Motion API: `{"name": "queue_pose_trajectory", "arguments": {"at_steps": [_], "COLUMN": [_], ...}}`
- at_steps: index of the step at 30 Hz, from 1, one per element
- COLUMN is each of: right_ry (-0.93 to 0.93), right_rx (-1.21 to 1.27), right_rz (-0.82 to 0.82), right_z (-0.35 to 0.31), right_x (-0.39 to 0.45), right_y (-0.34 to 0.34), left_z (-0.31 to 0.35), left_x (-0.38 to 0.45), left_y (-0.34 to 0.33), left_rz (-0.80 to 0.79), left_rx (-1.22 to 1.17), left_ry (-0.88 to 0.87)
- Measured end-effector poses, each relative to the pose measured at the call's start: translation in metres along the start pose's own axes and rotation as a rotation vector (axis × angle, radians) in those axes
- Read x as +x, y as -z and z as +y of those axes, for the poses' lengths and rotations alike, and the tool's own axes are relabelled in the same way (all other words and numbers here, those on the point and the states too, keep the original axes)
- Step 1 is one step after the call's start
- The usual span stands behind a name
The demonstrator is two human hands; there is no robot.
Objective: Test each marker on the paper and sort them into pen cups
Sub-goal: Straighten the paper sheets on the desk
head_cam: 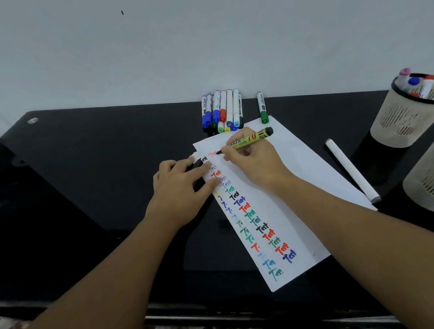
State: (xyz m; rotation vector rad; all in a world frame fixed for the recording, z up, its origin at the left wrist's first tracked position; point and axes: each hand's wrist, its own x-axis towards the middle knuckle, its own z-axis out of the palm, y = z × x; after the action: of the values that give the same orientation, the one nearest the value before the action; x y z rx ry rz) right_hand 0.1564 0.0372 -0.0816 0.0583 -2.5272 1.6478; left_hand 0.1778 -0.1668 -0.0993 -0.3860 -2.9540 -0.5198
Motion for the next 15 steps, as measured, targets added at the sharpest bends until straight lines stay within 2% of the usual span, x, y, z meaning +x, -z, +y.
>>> {"name": "queue_pose_trajectory", "arguments": {"at_steps": [7, 15], "right_ry": [-0.053, -0.023], "right_rx": [-0.089, -0.144], "right_rz": [-0.045, -0.093], "right_z": [-0.0026, -0.0022], "right_x": [0.0025, 0.0047], "right_y": [-0.0044, -0.0080], "left_z": [0.0010, 0.0014], "left_x": [-0.0006, -0.0009], "left_y": [0.0002, 0.0000], "left_rz": [0.018, 0.016], "left_rx": [-0.049, -0.041], "left_ry": [0.023, 0.026]}}
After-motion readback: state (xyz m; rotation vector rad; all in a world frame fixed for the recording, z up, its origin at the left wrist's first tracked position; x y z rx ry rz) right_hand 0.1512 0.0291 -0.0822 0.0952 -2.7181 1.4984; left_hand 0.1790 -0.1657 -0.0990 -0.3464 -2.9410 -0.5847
